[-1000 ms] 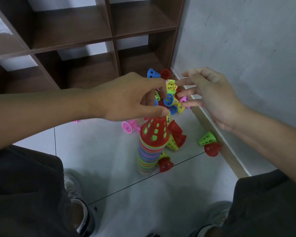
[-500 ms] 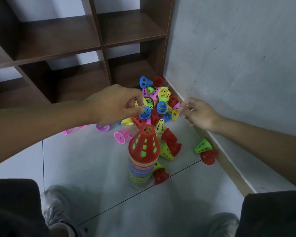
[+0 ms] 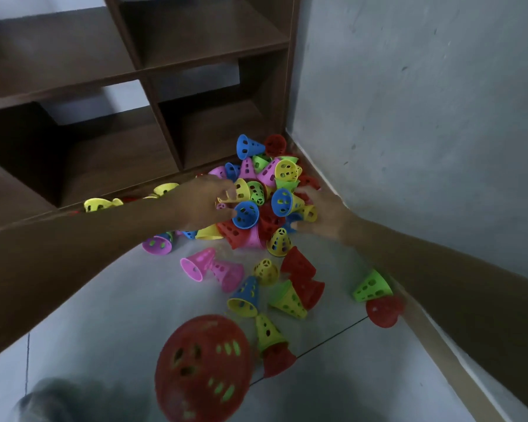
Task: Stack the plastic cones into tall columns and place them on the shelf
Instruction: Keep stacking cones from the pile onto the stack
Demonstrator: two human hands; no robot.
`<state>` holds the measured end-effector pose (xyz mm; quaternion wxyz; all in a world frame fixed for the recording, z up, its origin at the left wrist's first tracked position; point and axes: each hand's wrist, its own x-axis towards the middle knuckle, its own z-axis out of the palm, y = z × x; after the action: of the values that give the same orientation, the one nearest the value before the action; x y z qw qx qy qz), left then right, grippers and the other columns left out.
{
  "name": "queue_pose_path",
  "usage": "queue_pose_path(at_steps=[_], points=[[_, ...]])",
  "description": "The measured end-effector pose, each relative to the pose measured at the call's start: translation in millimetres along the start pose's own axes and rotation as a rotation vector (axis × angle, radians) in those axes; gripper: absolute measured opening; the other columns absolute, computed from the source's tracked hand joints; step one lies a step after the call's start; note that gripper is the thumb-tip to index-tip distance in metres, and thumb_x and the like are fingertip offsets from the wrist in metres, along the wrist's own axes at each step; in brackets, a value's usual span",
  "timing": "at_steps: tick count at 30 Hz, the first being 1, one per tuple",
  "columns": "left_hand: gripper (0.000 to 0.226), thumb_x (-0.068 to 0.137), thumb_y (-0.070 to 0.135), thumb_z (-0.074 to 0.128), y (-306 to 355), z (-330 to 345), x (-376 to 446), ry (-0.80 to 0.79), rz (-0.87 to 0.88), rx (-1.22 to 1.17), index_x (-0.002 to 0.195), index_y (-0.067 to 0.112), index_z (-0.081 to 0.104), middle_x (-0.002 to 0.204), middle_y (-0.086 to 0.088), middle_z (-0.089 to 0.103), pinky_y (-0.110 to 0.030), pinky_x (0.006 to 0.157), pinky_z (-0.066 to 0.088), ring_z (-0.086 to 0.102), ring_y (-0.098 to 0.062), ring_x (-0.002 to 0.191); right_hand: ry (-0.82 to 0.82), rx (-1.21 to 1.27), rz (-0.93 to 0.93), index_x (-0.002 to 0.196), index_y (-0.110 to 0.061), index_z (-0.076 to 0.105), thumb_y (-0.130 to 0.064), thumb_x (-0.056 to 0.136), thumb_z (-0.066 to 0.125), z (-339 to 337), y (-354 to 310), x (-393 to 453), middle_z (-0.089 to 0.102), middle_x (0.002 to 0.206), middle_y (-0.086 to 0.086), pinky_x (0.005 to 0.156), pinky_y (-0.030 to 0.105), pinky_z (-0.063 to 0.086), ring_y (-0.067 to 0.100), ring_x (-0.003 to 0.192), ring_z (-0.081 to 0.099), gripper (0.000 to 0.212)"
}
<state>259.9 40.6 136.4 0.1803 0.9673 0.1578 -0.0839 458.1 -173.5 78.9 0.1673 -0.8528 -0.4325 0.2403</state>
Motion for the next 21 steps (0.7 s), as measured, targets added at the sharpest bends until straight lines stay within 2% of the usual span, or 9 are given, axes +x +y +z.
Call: queue_pose_path(at_steps=[2,3,5,8,11,14,16,21], points=[[0.04,0.089,0.036,0.073,-14,23,17,-0.004,-0.028,0.001,0.124,0.021,0.06,0.121,-0.004,0.058,-0.034,0.089,0.047,0.054,-0.021,0.112,-0.001,-0.031,0.001,0.146,-0.05,0.029,-0.078,0.062,0.068,17,12,17,0.052,0.142,0.003,0.111,0.051,0.039,0.029,0.136,0.044,0.097],[0.046,0.088,0.036,0.075,-18,33,24,-0.009,-0.032,-0.01,0.128,0.022,0.058,0.125,-0.005,0.057,-0.036,0.093,0.046,0.053,-0.024,0.117,-0.011,-0.042,0.013,0.147,-0.052,0.023,-0.08,0.061,0.067,23,15,23,0.045,0.15,0.006,0.115,0.053,0.033,0.032,0.142,0.036,0.101],[0.06,0.085,0.037,0.078,-22,52,35,-0.019,-0.043,-0.049,0.138,0.024,0.052,0.135,-0.008,0.054,-0.043,0.101,0.045,0.05,-0.028,0.125,-0.03,-0.051,0.03,0.151,-0.052,0.019,-0.074,0.066,0.075,33,19,31,0.025,0.162,0.014,0.119,0.054,0.023,0.037,0.151,0.017,0.103],[0.079,0.08,0.038,0.082,-20,79,47,-0.045,-0.096,-0.041,0.147,0.028,0.041,0.15,-0.011,0.035,-0.05,0.11,0.039,0.035,-0.035,0.138,-0.045,-0.071,0.014,0.153,-0.048,0.022,-0.06,0.068,0.084,47,22,40,-0.002,0.166,0.016,0.116,0.063,0.024,0.046,0.151,0.002,0.106],[0.084,0.078,0.037,0.083,-17,103,54,-0.076,-0.16,-0.038,0.147,0.028,0.035,0.156,-0.008,0.016,-0.052,0.108,0.041,0.023,-0.039,0.142,-0.032,-0.065,-0.004,0.149,-0.046,0.029,-0.057,0.064,0.087,63,26,51,-0.013,0.166,0.014,0.117,0.066,0.02,0.048,0.151,-0.006,0.103],[0.081,0.078,0.04,0.083,-19,121,59,-0.111,-0.179,-0.018,0.143,0.024,0.037,0.156,-0.008,0.018,-0.052,0.108,0.041,0.022,-0.036,0.142,-0.049,-0.031,0.02,0.142,-0.041,0.043,-0.054,0.066,0.088,78,27,60,-0.015,0.166,0.013,0.119,0.062,0.016,0.045,0.151,-0.013,0.089],[0.08,0.079,0.045,0.082,-23,132,60,-0.143,-0.188,-0.012,0.143,0.024,0.038,0.155,-0.009,0.021,-0.051,0.106,0.042,0.024,-0.035,0.14,-0.061,-0.007,0.028,0.135,-0.037,0.051,-0.049,0.069,0.088,87,27,63,-0.018,0.166,0.01,0.12,0.059,0.02,0.042,0.152,-0.013,0.077],[0.082,0.083,0.044,0.078,-36,148,58,-0.165,-0.167,0.043,0.15,0.018,0.037,0.15,-0.012,0.037,-0.048,0.108,0.04,0.035,-0.033,0.133,-0.03,-0.037,0.008,0.134,-0.033,0.053,-0.043,0.071,0.088,105,28,68,-0.021,0.165,0.007,0.119,0.055,0.03,0.039,0.153,-0.007,0.073]])
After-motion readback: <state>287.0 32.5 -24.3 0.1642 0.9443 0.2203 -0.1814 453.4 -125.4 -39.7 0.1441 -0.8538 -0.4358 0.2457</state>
